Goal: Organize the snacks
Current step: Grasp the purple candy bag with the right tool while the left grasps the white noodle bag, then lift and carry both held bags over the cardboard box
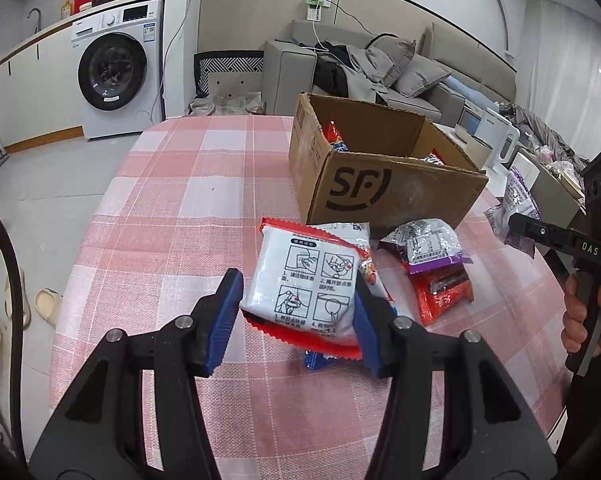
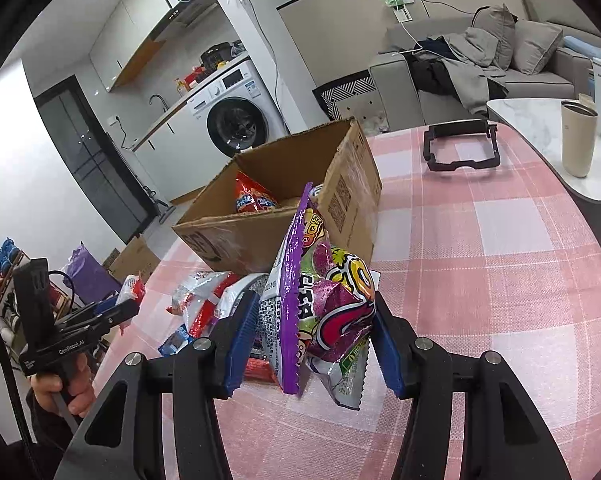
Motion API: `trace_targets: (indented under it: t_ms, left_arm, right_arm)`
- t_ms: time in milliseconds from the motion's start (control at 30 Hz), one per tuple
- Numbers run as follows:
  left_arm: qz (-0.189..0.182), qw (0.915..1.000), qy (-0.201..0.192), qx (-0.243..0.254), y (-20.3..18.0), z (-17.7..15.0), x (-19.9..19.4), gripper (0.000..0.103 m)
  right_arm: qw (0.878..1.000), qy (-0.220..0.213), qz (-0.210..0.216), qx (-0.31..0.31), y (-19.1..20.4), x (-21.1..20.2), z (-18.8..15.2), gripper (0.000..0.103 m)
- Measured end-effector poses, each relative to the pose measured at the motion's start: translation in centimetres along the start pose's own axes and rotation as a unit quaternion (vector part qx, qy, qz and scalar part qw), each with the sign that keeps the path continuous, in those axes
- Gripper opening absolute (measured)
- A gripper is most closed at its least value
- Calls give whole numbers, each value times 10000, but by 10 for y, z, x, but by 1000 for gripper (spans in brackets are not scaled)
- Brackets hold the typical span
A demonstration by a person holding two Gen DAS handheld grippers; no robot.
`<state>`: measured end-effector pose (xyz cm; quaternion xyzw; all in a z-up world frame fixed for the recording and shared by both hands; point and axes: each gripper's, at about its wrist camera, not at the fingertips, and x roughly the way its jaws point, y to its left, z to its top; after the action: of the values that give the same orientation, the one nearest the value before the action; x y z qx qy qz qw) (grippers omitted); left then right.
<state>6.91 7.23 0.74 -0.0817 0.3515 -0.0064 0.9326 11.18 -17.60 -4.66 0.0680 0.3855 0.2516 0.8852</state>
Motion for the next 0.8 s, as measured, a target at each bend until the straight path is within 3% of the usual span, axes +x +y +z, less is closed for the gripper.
trace_targets:
  t_ms: [800]
  left_arm:
    - [-250,9987,-434,130,-38,42,-7,50]
  right_arm:
    - [9985,-351,291,-289,25,-25,22,55]
